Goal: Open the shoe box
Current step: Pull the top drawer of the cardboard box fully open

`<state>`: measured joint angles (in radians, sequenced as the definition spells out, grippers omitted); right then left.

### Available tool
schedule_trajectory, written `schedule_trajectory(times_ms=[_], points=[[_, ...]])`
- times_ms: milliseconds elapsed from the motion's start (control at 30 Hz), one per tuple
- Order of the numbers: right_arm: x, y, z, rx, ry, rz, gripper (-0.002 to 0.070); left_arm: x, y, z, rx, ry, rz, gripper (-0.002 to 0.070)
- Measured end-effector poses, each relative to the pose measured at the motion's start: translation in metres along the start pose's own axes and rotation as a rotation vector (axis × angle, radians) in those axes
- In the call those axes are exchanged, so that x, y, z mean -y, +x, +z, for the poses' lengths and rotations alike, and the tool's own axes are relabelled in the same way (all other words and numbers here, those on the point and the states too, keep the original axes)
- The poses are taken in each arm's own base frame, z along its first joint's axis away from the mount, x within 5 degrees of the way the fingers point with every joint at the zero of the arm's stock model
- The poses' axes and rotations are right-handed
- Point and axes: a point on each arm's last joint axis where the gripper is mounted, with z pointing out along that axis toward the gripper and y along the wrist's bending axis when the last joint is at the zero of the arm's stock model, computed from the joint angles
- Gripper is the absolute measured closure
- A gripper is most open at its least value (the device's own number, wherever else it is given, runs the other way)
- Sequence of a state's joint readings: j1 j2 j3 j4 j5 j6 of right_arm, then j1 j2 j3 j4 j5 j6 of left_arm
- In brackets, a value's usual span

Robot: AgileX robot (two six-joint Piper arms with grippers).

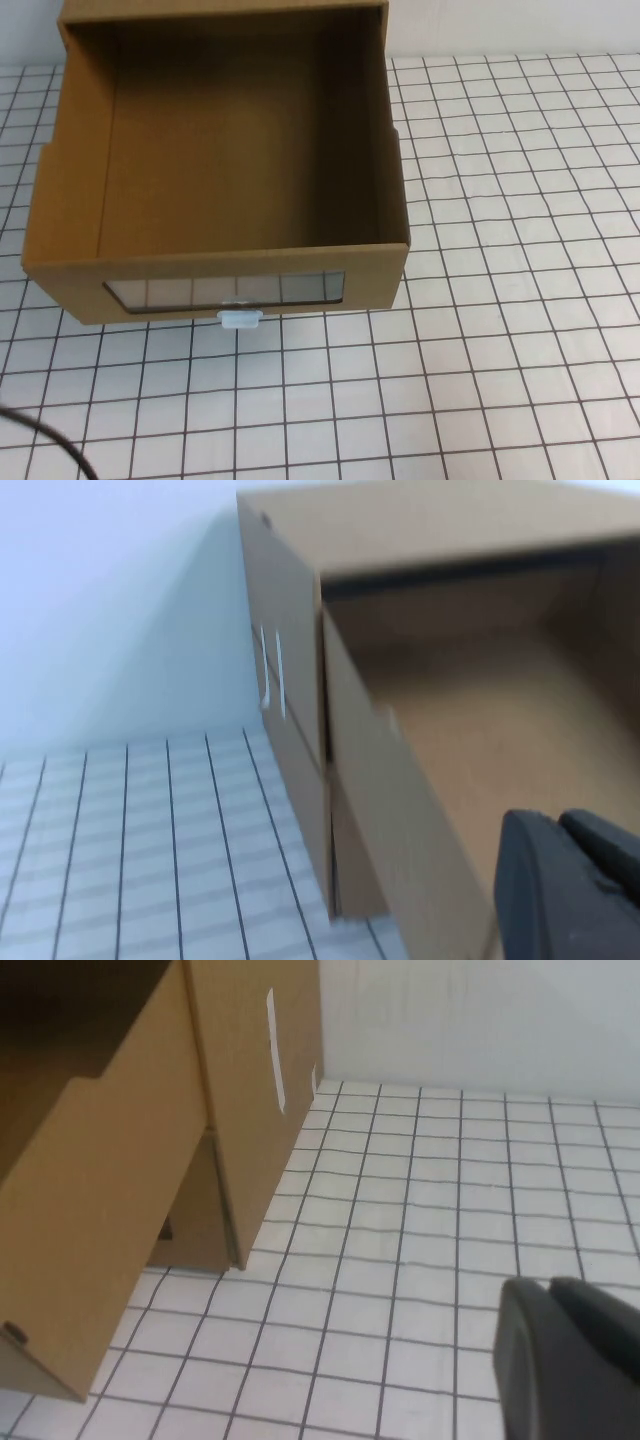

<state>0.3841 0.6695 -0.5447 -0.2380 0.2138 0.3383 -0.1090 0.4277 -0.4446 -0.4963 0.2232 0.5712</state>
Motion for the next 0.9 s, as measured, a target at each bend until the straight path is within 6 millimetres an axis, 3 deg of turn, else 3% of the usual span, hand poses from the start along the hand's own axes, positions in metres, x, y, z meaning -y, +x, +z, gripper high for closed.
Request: schedule_trajectory(times_ms=[133,233,433,567,900], points=[[0.002,0.033,0.002,-0.014,-0.02,0.033,0.0689,0.005,0.04,-0.018,0.016,-0.004,-0.008,0.0678],[0.001,0.046,0.004,0.016,-0.046,0.051,0.0689,0.008,0.065,-0.026,0.029,-0.004,-0.024,0.0678],[-0.003,0.044,0.003,0.128,-0.095,0.054,0.0689,0.012,0.112,-0.027,-0.012,-0.002,-0.067,0.0678],[-0.003,0.042,0.003,0.146,-0.102,0.052,0.0689,0.011,0.126,-0.024,-0.024,-0.022,-0.076,0.0678],[-0.003,0.042,0.003,0.148,-0.103,0.051,0.069,0.014,0.131,-0.024,-0.065,0.002,-0.077,0.0677]])
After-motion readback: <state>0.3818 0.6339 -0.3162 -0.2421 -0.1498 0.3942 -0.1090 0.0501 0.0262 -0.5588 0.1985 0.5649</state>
